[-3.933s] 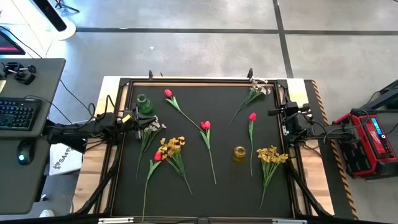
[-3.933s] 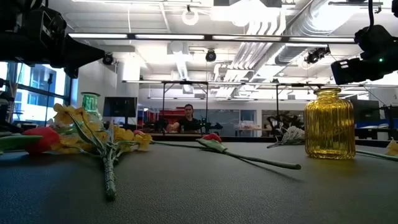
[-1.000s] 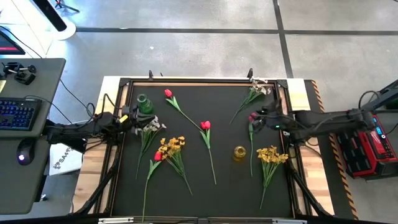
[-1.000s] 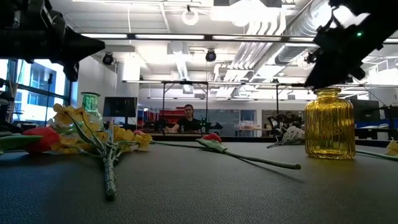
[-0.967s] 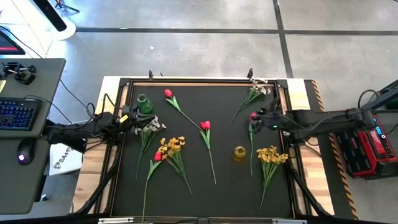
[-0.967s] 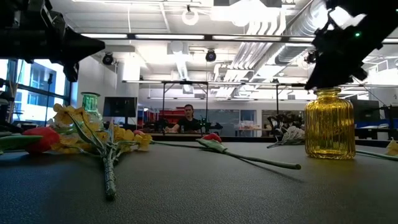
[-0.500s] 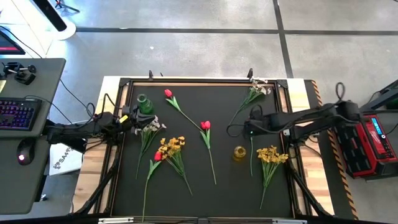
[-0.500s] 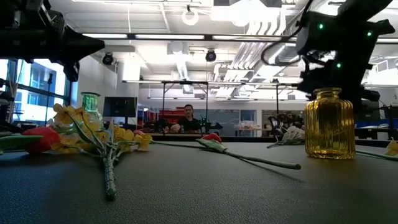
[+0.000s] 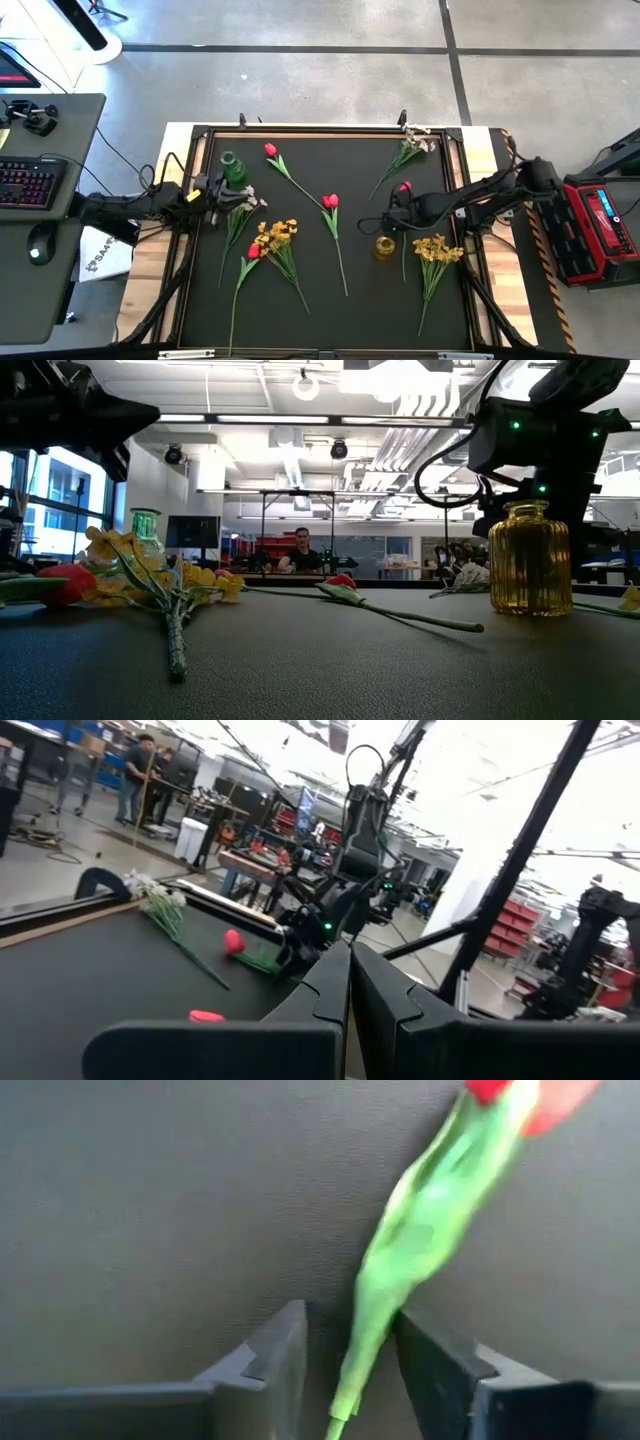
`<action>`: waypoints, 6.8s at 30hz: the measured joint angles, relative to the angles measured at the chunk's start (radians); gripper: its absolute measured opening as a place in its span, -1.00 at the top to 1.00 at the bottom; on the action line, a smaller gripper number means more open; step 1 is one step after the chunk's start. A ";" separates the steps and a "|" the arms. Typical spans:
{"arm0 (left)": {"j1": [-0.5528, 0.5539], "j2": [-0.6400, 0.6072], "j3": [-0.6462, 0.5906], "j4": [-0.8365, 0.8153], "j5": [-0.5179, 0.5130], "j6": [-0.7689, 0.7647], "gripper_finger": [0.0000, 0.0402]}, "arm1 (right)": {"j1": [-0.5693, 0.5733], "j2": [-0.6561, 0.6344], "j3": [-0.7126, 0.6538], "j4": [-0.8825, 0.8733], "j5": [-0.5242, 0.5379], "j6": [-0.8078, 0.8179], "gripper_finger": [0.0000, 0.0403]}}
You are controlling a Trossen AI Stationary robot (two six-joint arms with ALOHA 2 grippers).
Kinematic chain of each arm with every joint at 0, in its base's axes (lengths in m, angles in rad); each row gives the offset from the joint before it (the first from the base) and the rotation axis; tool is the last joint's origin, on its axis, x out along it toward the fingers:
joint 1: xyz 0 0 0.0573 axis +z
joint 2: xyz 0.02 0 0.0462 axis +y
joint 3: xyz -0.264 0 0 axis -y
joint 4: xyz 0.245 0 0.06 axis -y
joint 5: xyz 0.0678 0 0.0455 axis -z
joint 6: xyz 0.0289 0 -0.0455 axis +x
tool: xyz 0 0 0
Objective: Sort flowers into vase by color
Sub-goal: Put the middle right red flower into the yellow flower vase, then put the left white clustered flowers into the green flower vase
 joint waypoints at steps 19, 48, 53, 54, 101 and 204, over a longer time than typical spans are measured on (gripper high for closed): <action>-0.036 0.000 0.000 -0.008 -0.026 0.006 1.00 | 0.179 -0.333 0.016 -0.071 0.524 -0.006 0.98; -0.035 0.000 0.000 -0.007 -0.033 -0.003 1.00 | 0.650 -0.249 0.171 0.566 1.254 -0.645 1.00; -0.035 0.000 0.000 -0.008 -0.034 -0.003 1.00 | 0.671 -0.248 0.248 0.570 1.254 -0.789 1.00; -0.035 0.000 0.000 -0.007 -0.033 -0.003 1.00 | 0.672 -0.249 0.251 0.568 1.254 -0.809 1.00; -0.035 0.000 0.000 -0.029 -0.033 -0.002 1.00 | 0.547 -0.208 0.217 0.619 1.254 -0.763 1.00; -0.510 0.908 0.810 -0.346 -0.524 0.205 1.00 | 0.800 0.012 0.508 0.828 0.598 -1.307 0.02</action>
